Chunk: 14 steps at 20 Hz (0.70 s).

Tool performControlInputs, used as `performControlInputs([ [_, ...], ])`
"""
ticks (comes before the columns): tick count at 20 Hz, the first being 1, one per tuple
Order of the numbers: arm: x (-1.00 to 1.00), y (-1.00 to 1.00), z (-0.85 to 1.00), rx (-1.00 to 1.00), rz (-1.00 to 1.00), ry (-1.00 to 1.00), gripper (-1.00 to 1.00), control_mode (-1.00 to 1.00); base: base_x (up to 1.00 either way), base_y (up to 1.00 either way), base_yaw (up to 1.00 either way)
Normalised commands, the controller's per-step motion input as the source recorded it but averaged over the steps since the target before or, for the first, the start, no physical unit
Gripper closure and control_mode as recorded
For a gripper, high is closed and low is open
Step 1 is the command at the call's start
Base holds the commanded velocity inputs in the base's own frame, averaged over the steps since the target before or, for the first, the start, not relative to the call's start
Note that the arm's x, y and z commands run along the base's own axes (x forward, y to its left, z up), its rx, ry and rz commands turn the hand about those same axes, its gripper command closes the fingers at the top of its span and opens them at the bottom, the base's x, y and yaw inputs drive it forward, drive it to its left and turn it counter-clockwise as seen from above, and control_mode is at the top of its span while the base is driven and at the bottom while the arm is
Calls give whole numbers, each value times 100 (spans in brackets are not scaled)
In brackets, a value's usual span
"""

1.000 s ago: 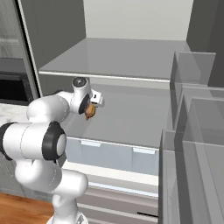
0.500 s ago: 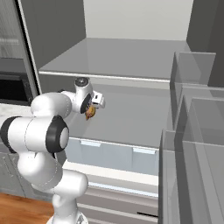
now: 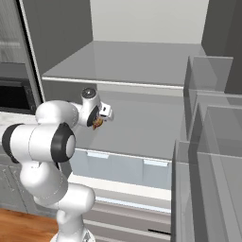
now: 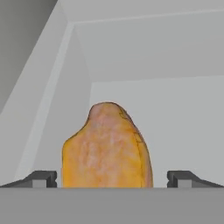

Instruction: Gather the lime and eggplant from the fridge and place them on a tray on the dining counter. Then gather the chicken drumsticks from the fridge and place them on the other tray.

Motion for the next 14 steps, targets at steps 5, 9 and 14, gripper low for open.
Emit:
performControlInputs([
  [5,0,0,-8,0,0,0,-100,-100,0,0,0],
  [9,0,0,-6,0,0,0,-100,-100,0,0,0],
  [14,0,0,-4,0,0,0,-100,-100,0,0,0],
])
